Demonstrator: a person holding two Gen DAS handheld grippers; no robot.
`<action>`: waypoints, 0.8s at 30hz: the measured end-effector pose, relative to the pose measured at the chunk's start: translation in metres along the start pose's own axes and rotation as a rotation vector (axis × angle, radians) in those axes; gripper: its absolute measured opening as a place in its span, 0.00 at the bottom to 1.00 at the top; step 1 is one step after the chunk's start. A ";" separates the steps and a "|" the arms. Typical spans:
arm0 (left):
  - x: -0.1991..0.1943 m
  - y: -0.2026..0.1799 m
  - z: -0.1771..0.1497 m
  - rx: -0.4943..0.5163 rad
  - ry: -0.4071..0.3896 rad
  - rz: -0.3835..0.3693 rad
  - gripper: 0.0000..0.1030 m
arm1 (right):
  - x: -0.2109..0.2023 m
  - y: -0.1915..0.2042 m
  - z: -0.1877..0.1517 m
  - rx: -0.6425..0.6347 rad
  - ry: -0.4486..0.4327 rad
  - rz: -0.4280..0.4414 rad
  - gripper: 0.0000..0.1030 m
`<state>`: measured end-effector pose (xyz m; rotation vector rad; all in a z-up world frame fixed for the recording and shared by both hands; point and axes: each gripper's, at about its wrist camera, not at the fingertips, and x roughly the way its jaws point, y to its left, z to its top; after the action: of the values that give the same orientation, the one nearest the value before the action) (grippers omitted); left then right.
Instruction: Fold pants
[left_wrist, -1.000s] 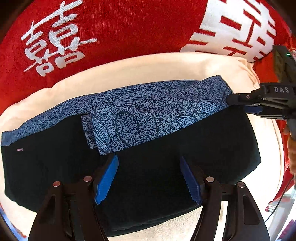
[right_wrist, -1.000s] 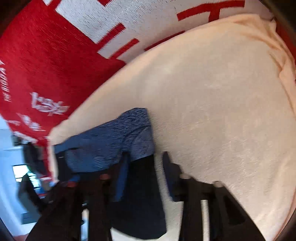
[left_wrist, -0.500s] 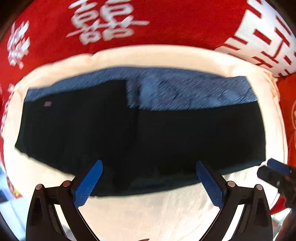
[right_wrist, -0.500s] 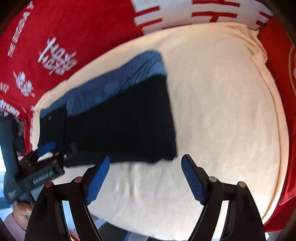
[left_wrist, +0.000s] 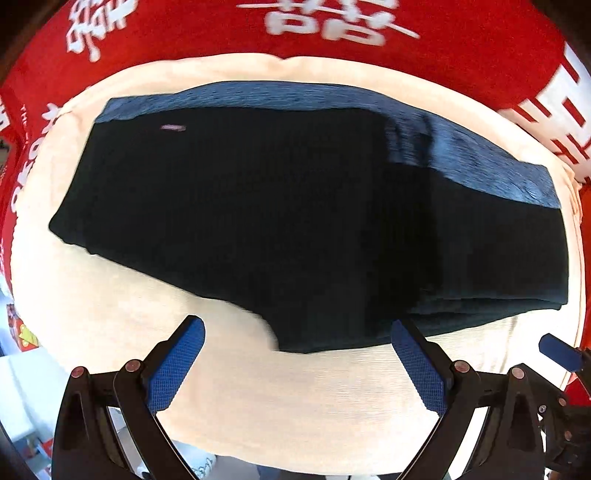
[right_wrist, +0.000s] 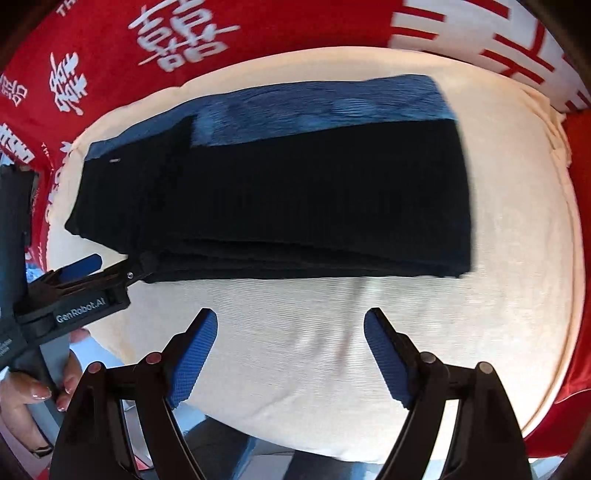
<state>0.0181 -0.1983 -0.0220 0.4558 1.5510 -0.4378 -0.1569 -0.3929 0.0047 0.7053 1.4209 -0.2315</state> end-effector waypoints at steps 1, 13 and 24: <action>0.000 0.007 0.000 -0.004 0.002 -0.010 0.98 | 0.002 0.010 0.001 -0.006 0.002 -0.001 0.82; 0.003 0.107 -0.005 -0.161 -0.006 -0.049 0.98 | 0.035 0.108 0.016 -0.128 0.076 -0.017 0.82; 0.005 0.163 0.015 -0.314 -0.060 -0.134 0.98 | 0.051 0.137 0.029 -0.206 0.118 -0.047 0.82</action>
<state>0.1186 -0.0688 -0.0273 0.0957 1.5636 -0.2999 -0.0498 -0.2898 -0.0020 0.5234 1.5501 -0.0793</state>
